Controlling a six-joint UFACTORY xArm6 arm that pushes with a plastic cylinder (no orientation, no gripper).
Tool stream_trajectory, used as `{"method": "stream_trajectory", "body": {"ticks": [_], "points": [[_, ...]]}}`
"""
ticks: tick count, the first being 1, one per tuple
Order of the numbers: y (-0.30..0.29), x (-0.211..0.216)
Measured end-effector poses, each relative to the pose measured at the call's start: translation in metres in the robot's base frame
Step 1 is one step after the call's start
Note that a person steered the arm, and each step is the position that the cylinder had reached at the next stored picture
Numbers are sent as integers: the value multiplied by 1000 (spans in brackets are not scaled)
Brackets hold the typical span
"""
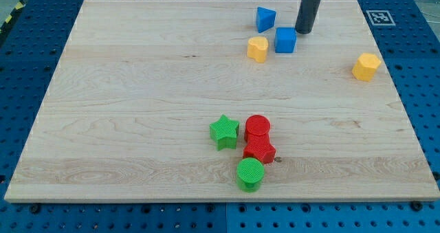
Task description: Place your arm above the triangle
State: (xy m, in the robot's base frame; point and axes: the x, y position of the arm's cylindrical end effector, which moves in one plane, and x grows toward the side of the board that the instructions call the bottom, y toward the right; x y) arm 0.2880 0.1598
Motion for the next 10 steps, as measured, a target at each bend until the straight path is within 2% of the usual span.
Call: {"method": "stream_trajectory", "body": {"ticks": [1, 3, 4, 10], "points": [[-17, -18], [-29, -86], [-30, -96], [-82, -77]]}}
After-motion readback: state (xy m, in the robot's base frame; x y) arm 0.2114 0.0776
